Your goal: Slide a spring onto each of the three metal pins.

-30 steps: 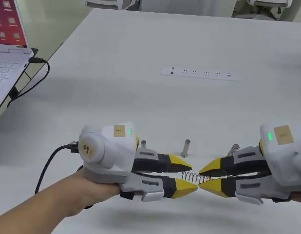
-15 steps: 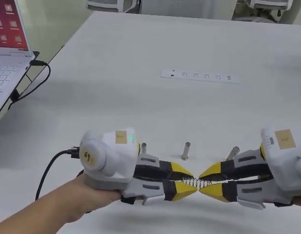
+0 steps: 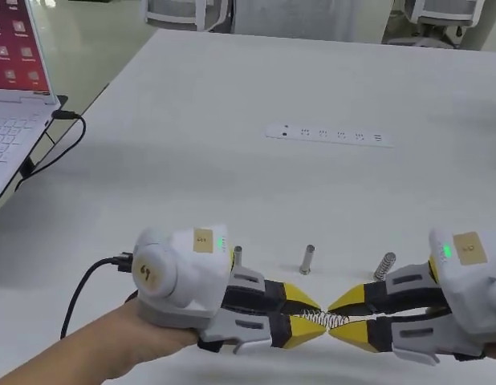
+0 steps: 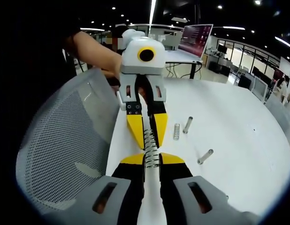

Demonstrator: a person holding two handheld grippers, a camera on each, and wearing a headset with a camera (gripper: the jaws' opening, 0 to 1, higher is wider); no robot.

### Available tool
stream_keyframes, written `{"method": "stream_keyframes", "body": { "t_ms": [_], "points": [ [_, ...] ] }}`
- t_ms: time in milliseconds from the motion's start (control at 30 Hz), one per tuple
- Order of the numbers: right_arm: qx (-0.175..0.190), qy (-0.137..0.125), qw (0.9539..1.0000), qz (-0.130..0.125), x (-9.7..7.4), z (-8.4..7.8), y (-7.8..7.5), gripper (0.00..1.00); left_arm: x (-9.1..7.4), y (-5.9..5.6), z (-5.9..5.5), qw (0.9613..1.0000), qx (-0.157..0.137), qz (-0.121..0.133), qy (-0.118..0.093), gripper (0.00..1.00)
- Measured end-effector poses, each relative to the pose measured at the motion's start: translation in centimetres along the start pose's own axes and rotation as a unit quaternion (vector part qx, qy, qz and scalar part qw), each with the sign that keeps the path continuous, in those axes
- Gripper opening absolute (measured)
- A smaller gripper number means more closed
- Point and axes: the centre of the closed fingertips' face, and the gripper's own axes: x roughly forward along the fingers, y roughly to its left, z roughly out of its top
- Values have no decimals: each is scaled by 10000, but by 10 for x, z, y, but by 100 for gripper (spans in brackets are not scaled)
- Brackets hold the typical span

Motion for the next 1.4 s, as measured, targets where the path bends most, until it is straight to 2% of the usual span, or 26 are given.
{"method": "stream_keyframes", "body": {
  "t_ms": [200,367,633,900,1200,1400],
  "points": [
    [47,-88,9999,-45,-3,1,-3,10,-1,1,4,10000,-8,14,-24,2],
    [-47,59,9999,-90,-7,-7,-4,9,-1,3,5,10000,-20,29,-34,2],
    [33,-81,9999,-85,-8,-4,-3,8,-3,3,2,9999,-101,11,-26,2],
    [-234,2,9997,-81,-11,4,-2,8,-3,2,-2,9999,-113,-5,13,2],
    [-164,-173,9997,-72,-12,18,-1,8,-5,5,-8,9999,-53,57,126,2],
    [-75,-447,9990,-37,-12,33,3,8,-4,3,-12,9998,-5,51,196,2]
  ]
}}
